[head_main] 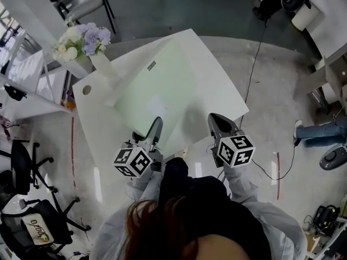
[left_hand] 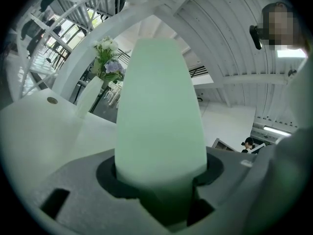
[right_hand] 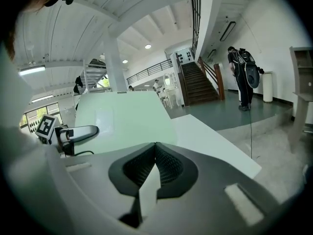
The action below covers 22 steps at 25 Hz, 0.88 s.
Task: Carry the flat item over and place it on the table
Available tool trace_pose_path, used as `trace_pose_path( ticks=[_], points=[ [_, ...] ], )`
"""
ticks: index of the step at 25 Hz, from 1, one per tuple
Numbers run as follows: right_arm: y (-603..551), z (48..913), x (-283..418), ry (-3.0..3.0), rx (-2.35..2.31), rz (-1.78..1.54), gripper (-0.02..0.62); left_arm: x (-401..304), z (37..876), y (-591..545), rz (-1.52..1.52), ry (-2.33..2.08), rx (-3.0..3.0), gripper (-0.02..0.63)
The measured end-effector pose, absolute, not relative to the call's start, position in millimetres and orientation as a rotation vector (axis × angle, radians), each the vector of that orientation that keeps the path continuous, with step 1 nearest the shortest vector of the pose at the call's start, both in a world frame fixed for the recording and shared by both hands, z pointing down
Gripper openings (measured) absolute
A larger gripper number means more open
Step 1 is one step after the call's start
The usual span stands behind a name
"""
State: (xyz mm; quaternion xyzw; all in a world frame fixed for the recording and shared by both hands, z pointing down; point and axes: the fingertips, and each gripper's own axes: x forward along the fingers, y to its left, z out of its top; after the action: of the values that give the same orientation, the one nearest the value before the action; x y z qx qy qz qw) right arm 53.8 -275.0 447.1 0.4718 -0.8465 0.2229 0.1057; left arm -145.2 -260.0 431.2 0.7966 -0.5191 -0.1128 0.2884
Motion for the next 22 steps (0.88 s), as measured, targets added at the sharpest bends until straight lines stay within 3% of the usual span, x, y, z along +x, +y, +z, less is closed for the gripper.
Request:
trace_pose_path(
  ticks=[22],
  points=[
    [-419, 460, 68, -2.510, 1.300, 0.668, 0.012, -110, 455, -392, -0.423, -1.260, 1.980, 0.267]
  ],
)
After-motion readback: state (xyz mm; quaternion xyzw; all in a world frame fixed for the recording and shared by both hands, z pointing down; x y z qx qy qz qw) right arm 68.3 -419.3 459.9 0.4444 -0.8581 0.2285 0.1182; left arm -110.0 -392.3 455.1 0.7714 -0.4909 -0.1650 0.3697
